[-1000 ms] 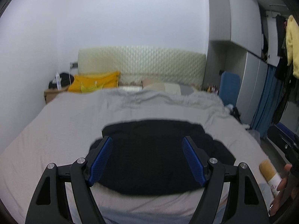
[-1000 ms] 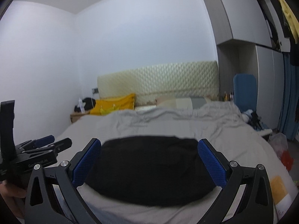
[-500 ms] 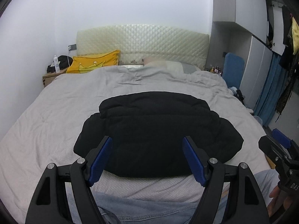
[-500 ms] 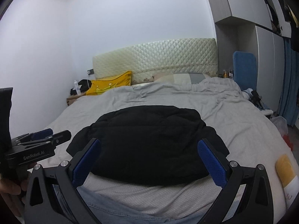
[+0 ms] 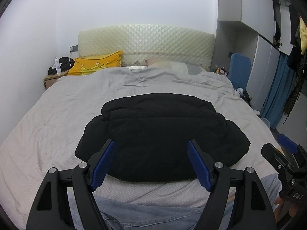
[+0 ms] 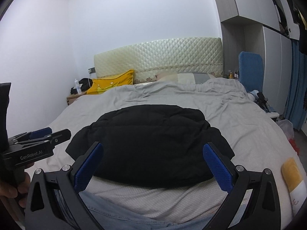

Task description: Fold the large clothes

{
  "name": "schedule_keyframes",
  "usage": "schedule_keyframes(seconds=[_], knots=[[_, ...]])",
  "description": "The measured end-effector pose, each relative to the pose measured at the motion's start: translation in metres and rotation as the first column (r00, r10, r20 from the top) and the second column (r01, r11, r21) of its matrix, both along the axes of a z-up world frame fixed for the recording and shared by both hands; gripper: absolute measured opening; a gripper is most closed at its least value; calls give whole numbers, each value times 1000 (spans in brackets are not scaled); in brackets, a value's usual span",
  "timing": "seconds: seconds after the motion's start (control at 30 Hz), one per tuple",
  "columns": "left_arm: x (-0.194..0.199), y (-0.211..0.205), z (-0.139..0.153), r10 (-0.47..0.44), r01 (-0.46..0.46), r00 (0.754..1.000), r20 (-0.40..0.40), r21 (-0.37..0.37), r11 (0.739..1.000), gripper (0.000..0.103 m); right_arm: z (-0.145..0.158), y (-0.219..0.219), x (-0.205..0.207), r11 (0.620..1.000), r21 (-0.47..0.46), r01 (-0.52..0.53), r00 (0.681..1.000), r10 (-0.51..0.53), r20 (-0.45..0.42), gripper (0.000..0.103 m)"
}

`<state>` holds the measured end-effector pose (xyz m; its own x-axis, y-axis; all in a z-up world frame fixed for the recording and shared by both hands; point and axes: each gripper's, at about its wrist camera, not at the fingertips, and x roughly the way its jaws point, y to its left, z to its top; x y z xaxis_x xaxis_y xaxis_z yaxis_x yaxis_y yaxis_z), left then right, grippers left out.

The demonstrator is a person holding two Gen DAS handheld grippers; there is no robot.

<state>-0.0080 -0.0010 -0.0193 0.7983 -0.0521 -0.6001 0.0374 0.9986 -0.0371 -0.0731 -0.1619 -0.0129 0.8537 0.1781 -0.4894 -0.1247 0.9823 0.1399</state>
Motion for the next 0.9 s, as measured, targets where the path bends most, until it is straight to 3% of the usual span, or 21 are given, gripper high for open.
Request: schedule_keyframes(seconds=[0.9], knots=[[-4, 0, 2, -14, 14, 1000, 2, -2, 1000, 77, 1, -1, -4, 1000, -12, 15, 1000, -15, -5, 103]])
